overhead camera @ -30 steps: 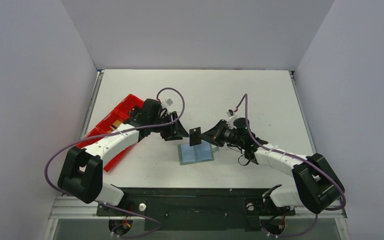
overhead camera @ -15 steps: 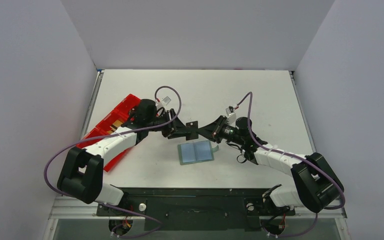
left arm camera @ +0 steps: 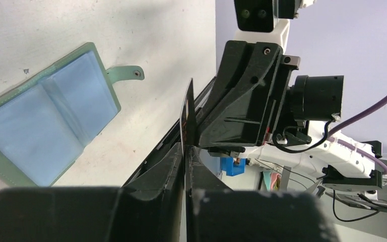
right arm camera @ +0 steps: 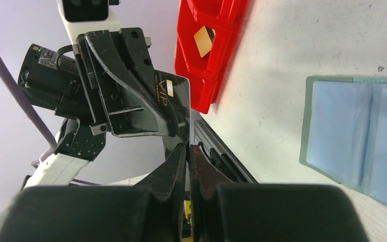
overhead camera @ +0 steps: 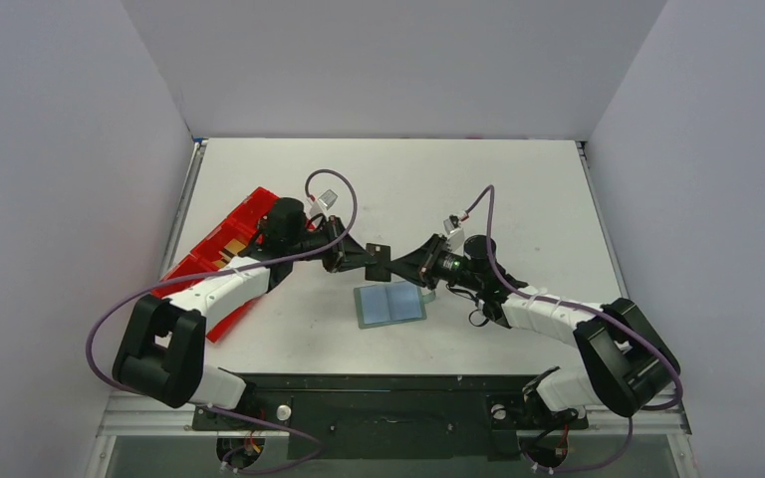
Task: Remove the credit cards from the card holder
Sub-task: Place the credit card in the storage box.
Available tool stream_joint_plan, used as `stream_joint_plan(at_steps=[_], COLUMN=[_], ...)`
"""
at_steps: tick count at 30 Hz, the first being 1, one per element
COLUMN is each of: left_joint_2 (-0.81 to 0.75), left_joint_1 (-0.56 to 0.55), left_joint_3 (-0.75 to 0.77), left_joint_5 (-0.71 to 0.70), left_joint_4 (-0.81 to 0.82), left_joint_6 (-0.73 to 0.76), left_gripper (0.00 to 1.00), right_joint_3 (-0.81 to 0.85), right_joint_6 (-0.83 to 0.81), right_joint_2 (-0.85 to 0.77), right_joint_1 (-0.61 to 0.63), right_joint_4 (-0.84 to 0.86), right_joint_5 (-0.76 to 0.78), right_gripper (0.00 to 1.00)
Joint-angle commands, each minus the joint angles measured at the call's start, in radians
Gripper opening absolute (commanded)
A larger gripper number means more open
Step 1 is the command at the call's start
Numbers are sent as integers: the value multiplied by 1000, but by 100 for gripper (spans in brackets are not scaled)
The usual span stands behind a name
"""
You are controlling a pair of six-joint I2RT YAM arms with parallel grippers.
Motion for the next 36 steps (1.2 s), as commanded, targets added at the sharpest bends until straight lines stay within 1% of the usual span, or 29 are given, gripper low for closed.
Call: stream_joint_plan(at_steps=[1,2,3,4,6,8,9,13,17,19,24,25,27,31,36], left_joint_2=[-35,-39,-40,-44,-50,-57,-59,-81,-105,-119,-147,-151,-150,-126,-79], left_joint_1=[4,4,4,4,4,4,4,6,21,40,108,124,146,192,255], left_joint_3=[-15,-17,-20,-21,-21,-18,-16,-8,7,25,89,102,124,169,201], left_joint_5=[7,5,0,-4,-15,-28,-33,-71,-140,-194,-411,-435,-541,-689,-770], left_joint_4=[53,52,50,47,36,21,10,-29,-92,-161,-315,-325,-354,-406,-387], left_joint_6=[8,9,11,15,23,34,38,58,88,115,174,179,185,173,149], left_gripper=[0,0,0,0,0,0,0,0,0,0,0,0,0,0,0], right_joint_3=[17,24,30,42,65,91,100,141,163,166,170,171,173,176,185], right_joint_6=[-39,-61,-75,-106,-161,-217,-234,-319,-376,-393,-428,-438,-451,-476,-504], right_joint_2=[-13,-24,-32,-49,-78,-112,-136,-194,-236,-254,-293,-296,-306,-314,-322], right_joint_1=[5,5,5,5,5,5,5,3,3,2,-1,-1,-5,-12,-23], right_joint_4=[8,-13,-66,-94,-192,-294,-362,-522,-601,-648,-715,-722,-742,-772,-804], right_joint_5=[7,14,29,37,69,104,133,215,266,282,312,315,323,326,325], right_gripper=[10,17,31,42,52,57,58,60,61,61,61,62,61,61,61])
